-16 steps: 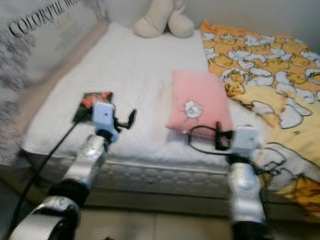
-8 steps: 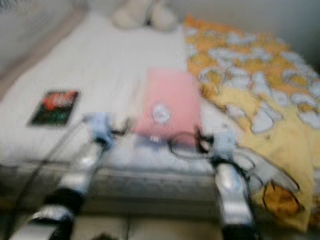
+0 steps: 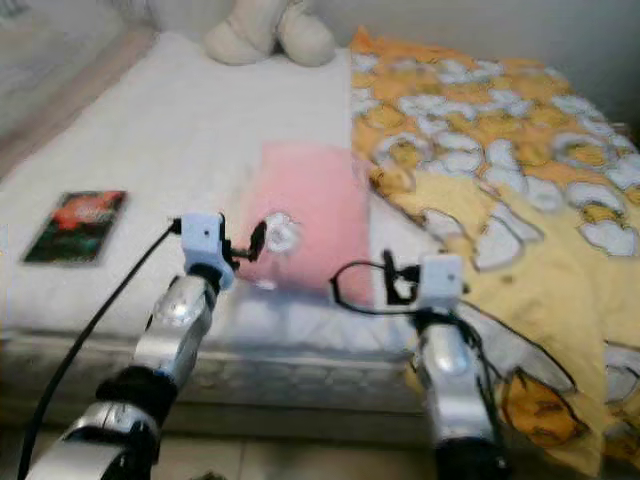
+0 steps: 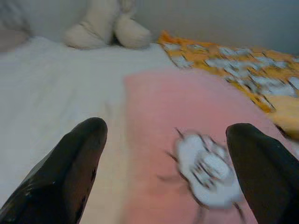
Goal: Clean up the room
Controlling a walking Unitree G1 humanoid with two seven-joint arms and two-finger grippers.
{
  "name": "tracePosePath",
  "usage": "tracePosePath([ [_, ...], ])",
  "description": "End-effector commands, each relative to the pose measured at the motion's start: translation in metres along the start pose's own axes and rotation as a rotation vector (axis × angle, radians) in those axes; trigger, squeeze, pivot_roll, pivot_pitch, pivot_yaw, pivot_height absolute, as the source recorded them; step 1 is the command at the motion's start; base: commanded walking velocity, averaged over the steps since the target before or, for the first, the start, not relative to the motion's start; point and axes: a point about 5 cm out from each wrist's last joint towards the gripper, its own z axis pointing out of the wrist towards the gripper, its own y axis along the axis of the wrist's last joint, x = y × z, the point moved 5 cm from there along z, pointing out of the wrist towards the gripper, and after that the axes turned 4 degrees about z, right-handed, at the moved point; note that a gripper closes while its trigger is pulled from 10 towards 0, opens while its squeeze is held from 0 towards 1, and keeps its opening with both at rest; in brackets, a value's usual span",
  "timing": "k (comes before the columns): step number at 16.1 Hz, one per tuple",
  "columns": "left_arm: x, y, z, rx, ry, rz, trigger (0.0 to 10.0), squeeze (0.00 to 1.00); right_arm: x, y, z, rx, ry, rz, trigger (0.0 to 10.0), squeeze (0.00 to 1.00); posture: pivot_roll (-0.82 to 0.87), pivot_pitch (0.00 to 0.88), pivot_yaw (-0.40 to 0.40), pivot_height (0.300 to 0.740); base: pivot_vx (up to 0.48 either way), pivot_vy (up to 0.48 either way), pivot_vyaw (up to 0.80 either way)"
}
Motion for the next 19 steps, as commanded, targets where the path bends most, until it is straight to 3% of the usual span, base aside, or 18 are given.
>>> tracePosePath([
  [1,-0.002,0.012,0.007,-0.024,0.004,0.017,10.0,0.00,-0.002,0.006,0.005,-0.025,-0.010,-0.003,10.0,0.00,0.04,0.000,0.000,0.740,0.480,0.000,0.00],
  [4,0.004,0.017,0.009,-0.034,0.020,0.026,10.0,0.00,0.001,0.006,0.009,-0.020,-0.010,0.001,10.0,0.00,0.04,0.000,0.004,0.740,0.480,0.000,0.00],
  [11,0.000,0.022,0.011,-0.051,0.003,0.066,10.0,0.00,-0.001,0.007,0.011,-0.028,-0.012,0.000,10.0,0.00,0.06,0.000,0.006,0.740,0.480,0.000,0.00],
  [12,-0.007,0.029,0.019,-0.044,-0.036,0.110,10.0,0.00,-0.013,0.018,0.017,-0.050,-0.050,0.004,10.0,0.00,0.02,0.000,0.011,0.740,0.000,0.000,0.00],
  [13,-0.005,0.043,0.035,-0.024,-0.050,0.099,10.0,0.00,-0.034,0.038,0.030,-0.077,-0.102,0.018,10.0,0.00,0.01,0.000,0.016,0.740,0.000,0.000,0.00],
  [14,-0.003,0.048,0.040,-0.008,-0.057,0.087,10.0,0.00,-0.042,0.044,0.036,-0.080,-0.115,0.029,10.0,0.00,0.01,0.000,0.017,0.740,0.000,0.000,0.00],
  [15,0.010,0.037,0.047,0.144,-0.062,0.046,10.0,0.00,-0.056,0.046,0.049,-0.023,-0.134,0.130,10.0,0.00,0.02,0.000,0.018,0.740,0.000,0.000,0.00],
  [16,0.018,0.027,0.047,0.248,-0.063,-0.025,10.0,0.00,-0.060,0.039,0.056,0.045,-0.124,0.234,10.0,0.00,0.03,0.000,0.027,0.740,0.000,0.000,0.00],
  [18,0.033,0.025,0.045,0.326,-0.086,-0.112,10.0,0.00,-0.050,0.015,0.057,0.177,-0.063,0.419,10.0,0.00,0.05,0.000,0.053,0.740,0.000,0.000,0.00],
  [19,0.037,0.023,0.044,0.355,-0.104,-0.107,10.0,0.00,-0.042,0.010,0.057,0.204,-0.023,0.472,10.0,0.00,0.05,0.000,0.056,0.740,0.000,0.000,0.00],
])
